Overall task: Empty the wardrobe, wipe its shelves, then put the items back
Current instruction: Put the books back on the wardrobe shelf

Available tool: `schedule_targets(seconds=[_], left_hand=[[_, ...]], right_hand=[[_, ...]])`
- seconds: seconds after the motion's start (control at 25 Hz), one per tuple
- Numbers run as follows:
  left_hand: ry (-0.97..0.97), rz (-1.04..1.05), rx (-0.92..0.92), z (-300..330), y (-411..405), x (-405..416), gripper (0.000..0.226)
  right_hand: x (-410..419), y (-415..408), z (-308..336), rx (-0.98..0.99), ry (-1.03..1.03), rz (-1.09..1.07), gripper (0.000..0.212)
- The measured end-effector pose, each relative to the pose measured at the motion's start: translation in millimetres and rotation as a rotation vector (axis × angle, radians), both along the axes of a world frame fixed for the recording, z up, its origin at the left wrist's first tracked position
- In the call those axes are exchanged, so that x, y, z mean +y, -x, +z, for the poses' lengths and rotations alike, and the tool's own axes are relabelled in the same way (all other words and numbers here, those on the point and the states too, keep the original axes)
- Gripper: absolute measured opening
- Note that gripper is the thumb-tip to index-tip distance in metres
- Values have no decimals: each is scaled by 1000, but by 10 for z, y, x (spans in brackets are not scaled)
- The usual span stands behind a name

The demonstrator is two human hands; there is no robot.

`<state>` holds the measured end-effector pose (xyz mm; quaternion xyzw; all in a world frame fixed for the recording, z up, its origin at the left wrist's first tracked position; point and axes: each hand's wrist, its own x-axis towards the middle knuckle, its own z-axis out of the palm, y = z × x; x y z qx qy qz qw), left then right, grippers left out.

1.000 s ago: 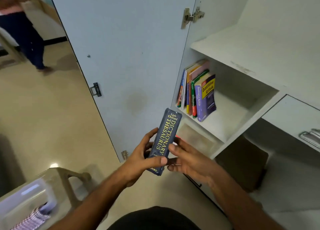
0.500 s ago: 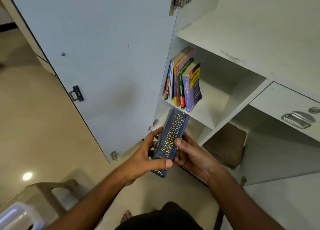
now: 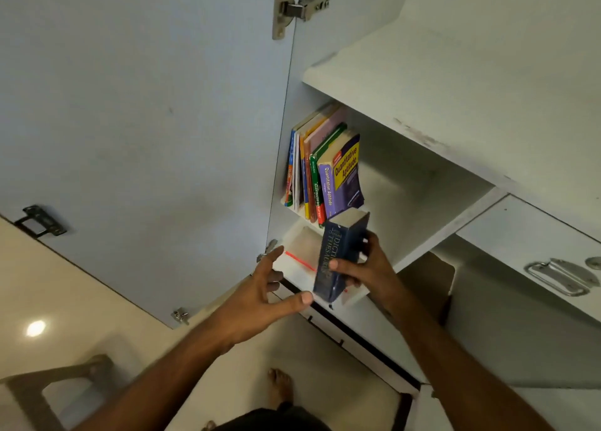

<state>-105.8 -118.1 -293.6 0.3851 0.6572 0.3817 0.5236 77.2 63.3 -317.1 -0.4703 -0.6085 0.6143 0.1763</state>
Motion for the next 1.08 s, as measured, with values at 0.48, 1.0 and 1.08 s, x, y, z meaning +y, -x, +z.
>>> schedule_targets(seconds=[0.48, 1.0, 1.08], left_hand=[[71, 292, 6, -74, 126, 180, 105], [61, 407, -2, -20, 123, 231, 100], [54, 435, -18, -23, 113, 211, 94]], right_hand=[[1967, 226, -850, -299, -338, 64, 119], [2157, 235, -915, -330, -139, 299, 121], [2165, 228, -888, -359, -125, 285, 130]])
